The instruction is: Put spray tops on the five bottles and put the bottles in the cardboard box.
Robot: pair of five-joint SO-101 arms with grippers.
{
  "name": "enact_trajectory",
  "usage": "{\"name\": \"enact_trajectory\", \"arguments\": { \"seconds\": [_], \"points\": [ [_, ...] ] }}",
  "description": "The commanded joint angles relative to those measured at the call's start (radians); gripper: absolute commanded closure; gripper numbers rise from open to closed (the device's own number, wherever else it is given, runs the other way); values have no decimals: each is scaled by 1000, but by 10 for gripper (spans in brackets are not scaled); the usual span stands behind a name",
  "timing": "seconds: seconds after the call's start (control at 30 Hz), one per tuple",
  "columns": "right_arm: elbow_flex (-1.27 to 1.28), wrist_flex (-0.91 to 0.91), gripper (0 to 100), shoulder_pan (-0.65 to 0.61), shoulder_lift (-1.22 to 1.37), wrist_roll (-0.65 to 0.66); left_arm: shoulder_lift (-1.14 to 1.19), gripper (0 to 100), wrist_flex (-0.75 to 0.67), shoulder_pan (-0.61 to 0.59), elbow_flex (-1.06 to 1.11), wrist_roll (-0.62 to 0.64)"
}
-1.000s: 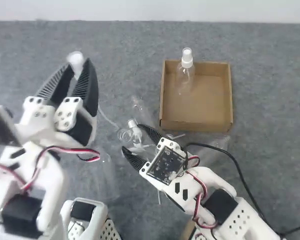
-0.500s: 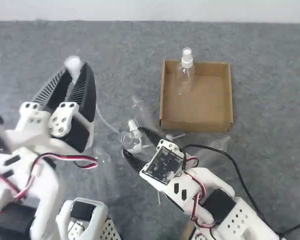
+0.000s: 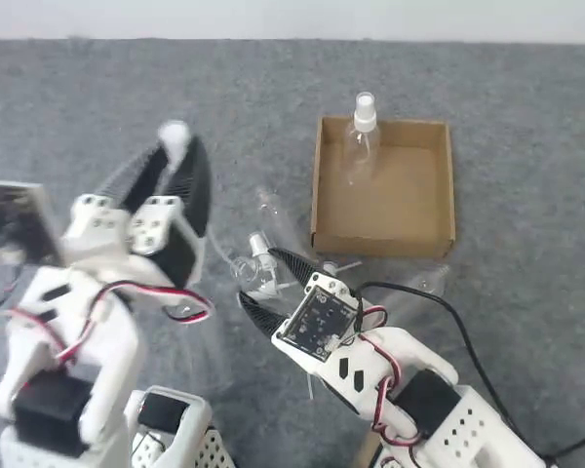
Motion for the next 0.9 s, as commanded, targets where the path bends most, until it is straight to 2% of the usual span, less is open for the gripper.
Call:
{"name": "enact_trajectory", "arguments": {
  "seconds": [0.0, 0.17, 0.33, 0.43, 0.57, 0.73, 0.87],
  "points": [
    [-14, -25, 992, -2, -31, -14, -6, 949, -64, 32, 21, 12],
    [-12, -15, 992, -2, -35, -11, -5, 949, -89, 38, 65, 12],
    [-17, 147, 992, -1, -35, -6, -6, 949, -84, 40, 128, 11],
    [-18, 156, 992, -1, -36, -6, -6, 949, -83, 37, 188, 9],
    [-2, -8, 992, 13, -36, -18, -6, 949, -91, 40, 232, 9],
    [98, -231, 992, 24, -35, -155, -6, 949, -91, 40, 239, 9],
    [143, -371, 992, 25, -28, -180, -6, 949, -89, 40, 260, 9]
  ]
}}
